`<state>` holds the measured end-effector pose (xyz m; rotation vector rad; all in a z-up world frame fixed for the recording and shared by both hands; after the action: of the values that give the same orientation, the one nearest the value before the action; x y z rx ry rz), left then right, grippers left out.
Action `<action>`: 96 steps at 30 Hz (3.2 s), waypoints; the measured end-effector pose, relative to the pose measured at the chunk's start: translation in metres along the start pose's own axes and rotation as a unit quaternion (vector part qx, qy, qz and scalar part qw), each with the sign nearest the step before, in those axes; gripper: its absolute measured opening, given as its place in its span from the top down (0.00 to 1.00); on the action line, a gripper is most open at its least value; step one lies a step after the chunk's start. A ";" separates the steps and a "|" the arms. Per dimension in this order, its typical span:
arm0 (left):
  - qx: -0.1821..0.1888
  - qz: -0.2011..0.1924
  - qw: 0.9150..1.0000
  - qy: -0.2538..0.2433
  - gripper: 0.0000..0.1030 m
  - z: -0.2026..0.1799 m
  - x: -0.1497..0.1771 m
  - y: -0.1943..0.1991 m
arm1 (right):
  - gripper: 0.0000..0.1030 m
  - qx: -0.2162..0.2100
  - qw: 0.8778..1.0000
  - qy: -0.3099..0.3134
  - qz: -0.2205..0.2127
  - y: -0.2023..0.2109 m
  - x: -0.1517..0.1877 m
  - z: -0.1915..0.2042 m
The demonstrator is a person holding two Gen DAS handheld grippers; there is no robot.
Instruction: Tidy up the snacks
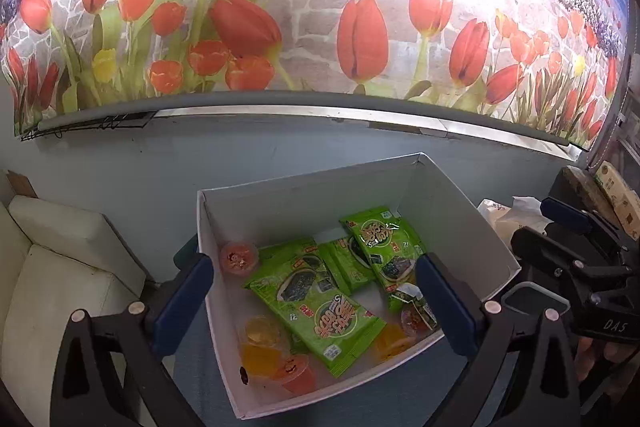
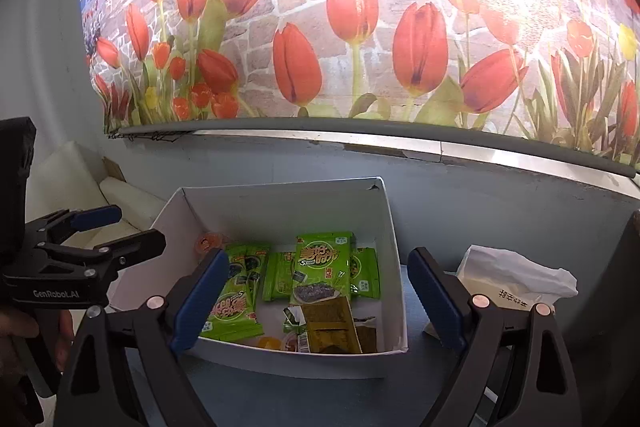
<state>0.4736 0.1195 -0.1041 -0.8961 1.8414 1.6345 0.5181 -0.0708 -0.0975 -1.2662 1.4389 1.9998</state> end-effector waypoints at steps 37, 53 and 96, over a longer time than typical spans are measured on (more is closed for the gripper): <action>0.001 -0.112 0.994 0.004 0.00 -0.072 0.177 0.278 | 0.02 0.147 0.985 -0.058 -0.066 0.316 0.146 0.037; 0.018 -0.113 0.993 -0.025 0.00 -0.091 0.184 0.315 | 0.02 0.142 0.986 -0.065 -0.064 0.344 0.161 0.039; 0.015 -0.094 0.995 -0.040 0.00 -0.092 0.188 0.307 | 0.02 0.131 0.988 -0.061 -0.054 0.344 0.160 0.042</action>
<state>0.1229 0.0196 -0.0323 -0.9472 1.6699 1.5016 0.1671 -0.2064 -0.0341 -1.0663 1.4821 1.7204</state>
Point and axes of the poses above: each gripper's, at about its wrist camera, not at the fingertips, and y roughly against the way its jaws point, z to its left, x to its underside, the point moved 5 cm from there along -y, roughly the way its jaws point, and after that the axes turned 6 degrees about x, right-handed, at the moved point
